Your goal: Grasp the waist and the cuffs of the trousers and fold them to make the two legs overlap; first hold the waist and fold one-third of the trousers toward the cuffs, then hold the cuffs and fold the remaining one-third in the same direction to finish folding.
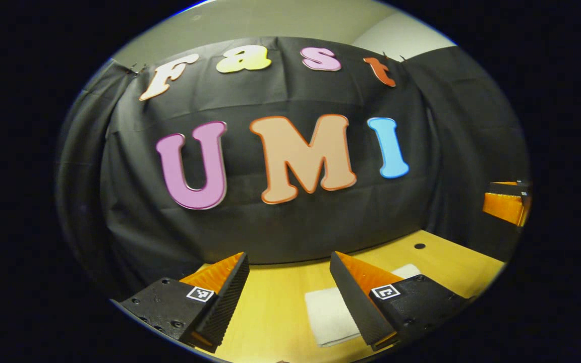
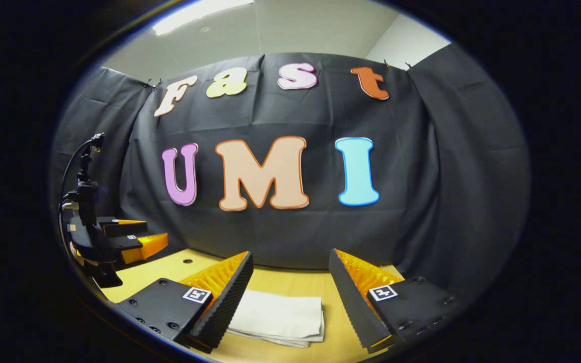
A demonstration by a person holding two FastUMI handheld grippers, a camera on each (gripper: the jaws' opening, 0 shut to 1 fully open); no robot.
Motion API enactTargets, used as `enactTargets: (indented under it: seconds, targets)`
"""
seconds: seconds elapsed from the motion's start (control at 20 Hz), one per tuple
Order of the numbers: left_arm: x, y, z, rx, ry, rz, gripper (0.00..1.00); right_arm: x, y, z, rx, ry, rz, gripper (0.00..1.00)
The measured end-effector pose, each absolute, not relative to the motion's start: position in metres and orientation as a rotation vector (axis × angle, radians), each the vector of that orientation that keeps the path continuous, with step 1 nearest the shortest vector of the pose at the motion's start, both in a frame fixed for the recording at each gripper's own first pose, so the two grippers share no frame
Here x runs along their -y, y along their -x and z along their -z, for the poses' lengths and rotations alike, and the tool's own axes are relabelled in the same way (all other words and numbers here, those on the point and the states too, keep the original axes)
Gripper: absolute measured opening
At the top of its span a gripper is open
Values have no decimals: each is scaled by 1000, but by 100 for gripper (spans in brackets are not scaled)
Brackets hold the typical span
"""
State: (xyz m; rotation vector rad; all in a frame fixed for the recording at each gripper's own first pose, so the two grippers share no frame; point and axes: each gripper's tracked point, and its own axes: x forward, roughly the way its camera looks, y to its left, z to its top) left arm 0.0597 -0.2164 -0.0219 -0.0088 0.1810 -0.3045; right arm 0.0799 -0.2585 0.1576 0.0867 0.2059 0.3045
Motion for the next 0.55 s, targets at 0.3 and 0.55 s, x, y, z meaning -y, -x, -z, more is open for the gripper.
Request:
enactTargets:
  seconds: [0.3,0.55]
  targets:
    - [151,-45,10,-159,59,186,97,217,-75,-190,-111,-77,-313,97]
    - [123,-35,16,-160,45,137,96,201,-66,-187,-137,-104,-310,98]
